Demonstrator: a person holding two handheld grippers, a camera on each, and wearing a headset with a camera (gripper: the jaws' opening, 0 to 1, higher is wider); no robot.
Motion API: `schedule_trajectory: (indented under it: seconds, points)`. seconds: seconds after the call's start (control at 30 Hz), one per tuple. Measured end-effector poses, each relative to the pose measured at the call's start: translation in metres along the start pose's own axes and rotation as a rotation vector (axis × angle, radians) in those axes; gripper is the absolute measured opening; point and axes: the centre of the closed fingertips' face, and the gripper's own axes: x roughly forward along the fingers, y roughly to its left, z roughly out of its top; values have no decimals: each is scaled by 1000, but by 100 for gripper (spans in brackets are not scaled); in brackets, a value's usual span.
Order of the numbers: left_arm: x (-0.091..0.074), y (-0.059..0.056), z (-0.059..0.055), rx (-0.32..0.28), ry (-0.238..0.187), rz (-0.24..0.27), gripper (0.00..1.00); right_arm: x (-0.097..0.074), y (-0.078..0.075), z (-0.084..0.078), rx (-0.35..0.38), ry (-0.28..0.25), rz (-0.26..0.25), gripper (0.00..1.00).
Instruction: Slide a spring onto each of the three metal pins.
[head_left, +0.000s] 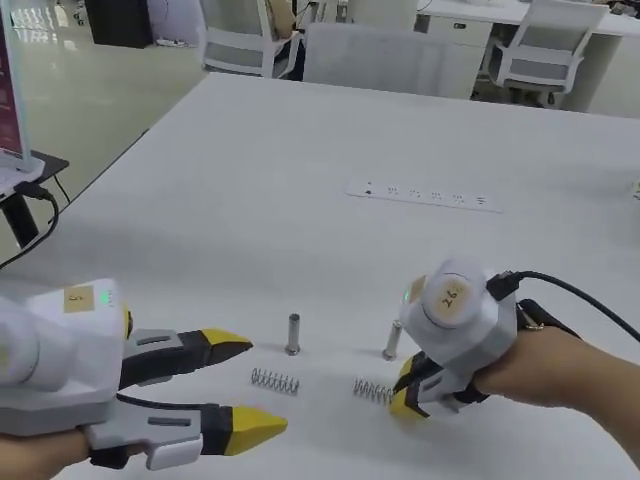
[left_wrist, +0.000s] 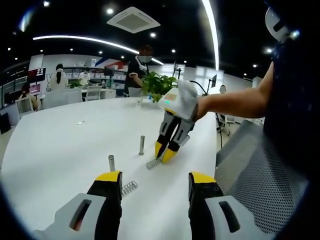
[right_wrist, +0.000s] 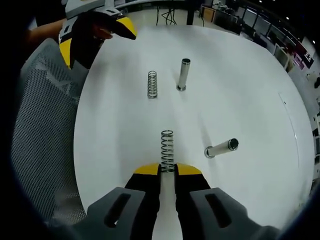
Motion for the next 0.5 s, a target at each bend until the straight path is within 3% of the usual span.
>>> schedule_trajectory:
  seconds: [0.5]
  points:
    - [23,-10,6,36,20,-77,44,-32,17,20,-24,-32,36,8]
